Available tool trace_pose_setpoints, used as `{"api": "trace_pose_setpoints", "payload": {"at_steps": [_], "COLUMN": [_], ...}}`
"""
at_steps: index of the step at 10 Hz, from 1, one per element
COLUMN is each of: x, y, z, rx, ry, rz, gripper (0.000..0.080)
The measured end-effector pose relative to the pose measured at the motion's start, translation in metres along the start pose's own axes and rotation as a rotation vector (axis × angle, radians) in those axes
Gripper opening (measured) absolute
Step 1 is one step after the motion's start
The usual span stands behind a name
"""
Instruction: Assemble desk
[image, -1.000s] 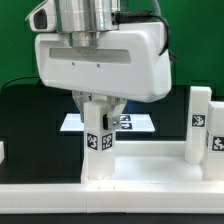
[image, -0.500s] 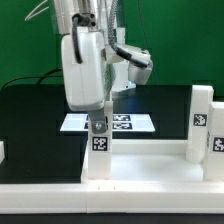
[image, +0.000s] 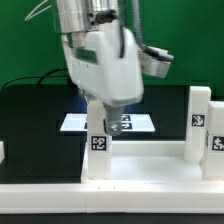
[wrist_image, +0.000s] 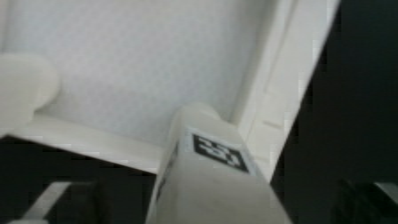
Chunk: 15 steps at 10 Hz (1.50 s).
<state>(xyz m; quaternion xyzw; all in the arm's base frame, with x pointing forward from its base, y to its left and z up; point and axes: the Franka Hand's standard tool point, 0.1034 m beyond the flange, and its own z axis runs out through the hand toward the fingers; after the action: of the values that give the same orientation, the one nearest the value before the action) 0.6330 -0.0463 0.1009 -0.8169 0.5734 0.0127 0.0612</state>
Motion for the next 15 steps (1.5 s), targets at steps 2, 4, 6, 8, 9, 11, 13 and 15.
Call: {"api": "trace_pose_setpoints", "payload": {"at_steps": [2, 4, 6, 8, 9, 11, 13, 15], "x": [-0.003, -0.002, 0.001, 0.002, 0.003, 0.002, 0.009, 0.011], "y": [-0.002, 0.001, -0.001, -0.003, -0.003, -0.003, 0.001, 0.002], "z": [0.0, 0.001, -0.002, 0.0, -0.001, 0.0, -0.001, -0.001], "rx": [0.029, 0.02, -0.017, -0.042, -0.042, -0.038, -0.042, -0.063], "ry": [0.029, 0.031, 0.05, 0.055, 0.056, 0.056, 0.066, 0.084], "rz": [-0.146, -0.331, -0.675, -0.986, -0.974, -0.9, -0.768, -0.684], "gripper": [0.0644, 0.0649, 0.0649, 0.0649, 0.0649, 0.0533, 0.0397, 0.032]}}
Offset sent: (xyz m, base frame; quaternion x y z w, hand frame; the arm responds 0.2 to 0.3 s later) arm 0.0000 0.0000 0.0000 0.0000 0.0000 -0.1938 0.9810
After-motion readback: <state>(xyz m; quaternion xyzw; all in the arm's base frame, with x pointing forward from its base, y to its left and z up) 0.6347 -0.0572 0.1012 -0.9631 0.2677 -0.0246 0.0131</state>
